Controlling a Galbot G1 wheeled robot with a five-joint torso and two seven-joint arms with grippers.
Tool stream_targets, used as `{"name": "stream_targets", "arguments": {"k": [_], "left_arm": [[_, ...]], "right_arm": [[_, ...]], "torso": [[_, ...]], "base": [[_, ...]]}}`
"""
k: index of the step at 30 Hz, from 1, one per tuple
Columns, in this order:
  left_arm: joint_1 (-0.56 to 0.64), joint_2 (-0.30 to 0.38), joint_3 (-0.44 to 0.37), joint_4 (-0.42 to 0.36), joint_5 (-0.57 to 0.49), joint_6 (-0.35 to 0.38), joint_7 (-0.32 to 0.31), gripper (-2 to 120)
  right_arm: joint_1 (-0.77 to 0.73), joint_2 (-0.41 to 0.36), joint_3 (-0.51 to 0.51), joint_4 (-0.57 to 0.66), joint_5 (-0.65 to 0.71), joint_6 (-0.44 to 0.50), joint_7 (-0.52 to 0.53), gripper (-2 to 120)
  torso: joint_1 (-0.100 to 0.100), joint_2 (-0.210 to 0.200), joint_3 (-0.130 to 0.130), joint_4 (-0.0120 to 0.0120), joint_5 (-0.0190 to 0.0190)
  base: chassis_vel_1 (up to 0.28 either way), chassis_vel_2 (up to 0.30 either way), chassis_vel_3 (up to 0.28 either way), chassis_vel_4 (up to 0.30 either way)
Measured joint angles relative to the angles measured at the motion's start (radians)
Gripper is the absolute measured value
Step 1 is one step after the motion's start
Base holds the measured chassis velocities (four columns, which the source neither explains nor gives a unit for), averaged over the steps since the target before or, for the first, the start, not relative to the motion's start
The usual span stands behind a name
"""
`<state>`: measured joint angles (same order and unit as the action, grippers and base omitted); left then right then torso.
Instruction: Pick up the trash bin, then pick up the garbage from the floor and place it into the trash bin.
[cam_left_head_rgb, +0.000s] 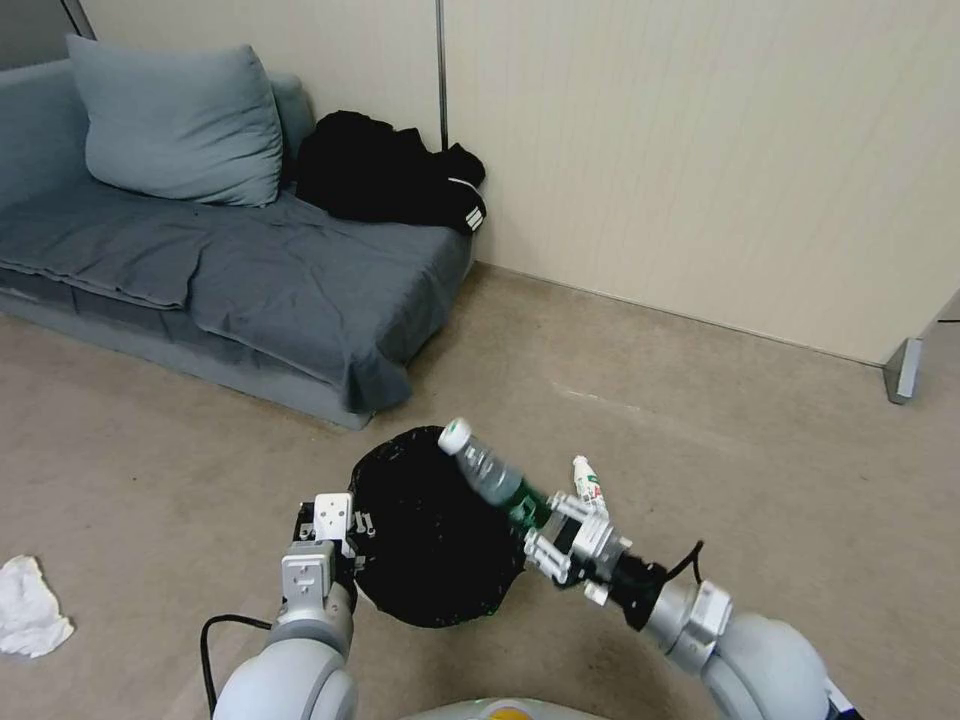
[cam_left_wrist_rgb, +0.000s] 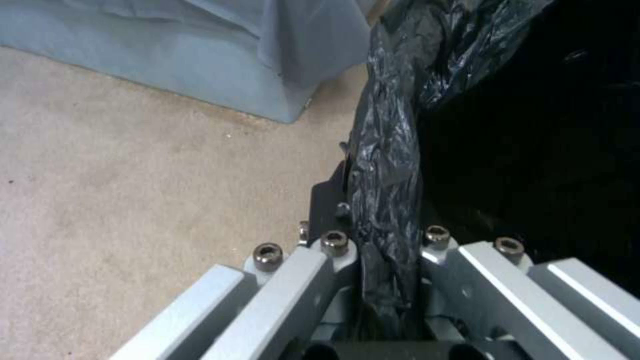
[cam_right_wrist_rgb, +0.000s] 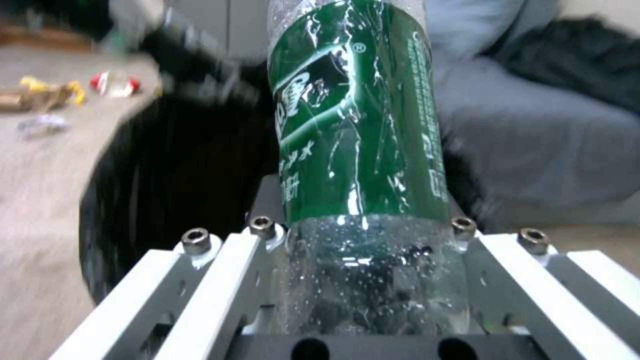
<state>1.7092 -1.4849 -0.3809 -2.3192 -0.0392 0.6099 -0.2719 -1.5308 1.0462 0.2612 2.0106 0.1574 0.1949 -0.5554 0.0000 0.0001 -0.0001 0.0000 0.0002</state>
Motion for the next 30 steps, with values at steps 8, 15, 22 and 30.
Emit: {"name": "stream_targets", "arguments": {"k": [8, 15, 22, 30], "left_arm": [[-0.004, -0.018, 0.029, 0.011, 0.013, 0.0, 0.0, 1], [-0.003, -0.026, 0.056, 0.019, 0.021, 0.001, 0.001, 1], [-0.003, -0.028, 0.064, 0.023, 0.024, 0.002, 0.0, 1], [-0.014, -0.03, 0.068, 0.034, 0.025, 0.002, 0.001, 1]], "right_arm": [[0.077, 0.036, -0.046, -0.094, -0.017, -0.013, -0.044, 24], [0.135, 0.077, -0.104, -0.152, -0.04, -0.032, -0.025, 24], [0.166, 0.092, -0.129, -0.167, -0.042, -0.048, 0.008, 50], [0.159, 0.086, -0.123, -0.156, -0.042, -0.053, 0.012, 78]], "torso": [[0.0, 0.0, 0.0, 0.0, -0.0002], [0.0, 0.0, 0.0, 0.0, -0.0002], [0.0, 0.0, 0.0, 0.0, -0.0003], [0.0, 0.0, 0.0, 0.0, -0.0003]], "base": [[0.0, 0.0, 0.0, 0.0], [0.0, 0.0, 0.0, 0.0], [0.0, 0.0, 0.0, 0.0], [0.0, 0.0, 0.0, 0.0]]}}
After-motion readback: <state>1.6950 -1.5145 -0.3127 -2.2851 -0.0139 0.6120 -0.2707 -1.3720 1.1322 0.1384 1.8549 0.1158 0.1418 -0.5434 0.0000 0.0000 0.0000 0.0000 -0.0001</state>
